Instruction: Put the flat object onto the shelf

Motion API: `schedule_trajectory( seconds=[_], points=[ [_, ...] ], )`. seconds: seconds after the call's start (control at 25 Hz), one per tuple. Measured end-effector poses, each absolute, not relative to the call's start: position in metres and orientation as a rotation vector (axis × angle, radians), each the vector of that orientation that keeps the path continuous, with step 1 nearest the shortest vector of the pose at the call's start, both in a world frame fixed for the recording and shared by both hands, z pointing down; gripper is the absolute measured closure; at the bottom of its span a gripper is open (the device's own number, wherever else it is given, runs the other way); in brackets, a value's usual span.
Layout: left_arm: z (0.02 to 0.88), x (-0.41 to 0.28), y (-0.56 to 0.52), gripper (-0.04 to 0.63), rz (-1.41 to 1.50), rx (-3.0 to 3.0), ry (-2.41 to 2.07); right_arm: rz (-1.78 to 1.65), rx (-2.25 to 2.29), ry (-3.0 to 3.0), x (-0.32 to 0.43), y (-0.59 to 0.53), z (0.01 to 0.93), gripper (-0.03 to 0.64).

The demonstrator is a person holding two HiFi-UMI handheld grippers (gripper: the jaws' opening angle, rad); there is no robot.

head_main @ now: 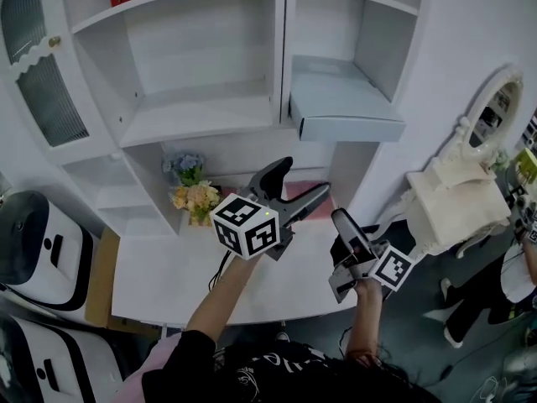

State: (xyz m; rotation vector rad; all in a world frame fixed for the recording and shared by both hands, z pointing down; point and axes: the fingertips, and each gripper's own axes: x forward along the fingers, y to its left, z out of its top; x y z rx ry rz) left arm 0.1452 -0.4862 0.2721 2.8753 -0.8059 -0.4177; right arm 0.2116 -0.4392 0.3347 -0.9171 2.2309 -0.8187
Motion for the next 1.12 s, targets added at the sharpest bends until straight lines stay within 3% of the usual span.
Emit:
schedule_trajectory(
  seconds=[0.76,1.12],
  points=[
    [0.417,0.011,-0.332,0.158,-0.244,2.716,-0.742,-0.748,-1.147,2.435,0.080,-0.335,0.409,0.301],
    [0.481,-0.064,-0.239,0.158,-0.124,2.646,-0.663,-0.912,-1.204,2.427,0.000,-0.249,0.474,0.305]
  ],
)
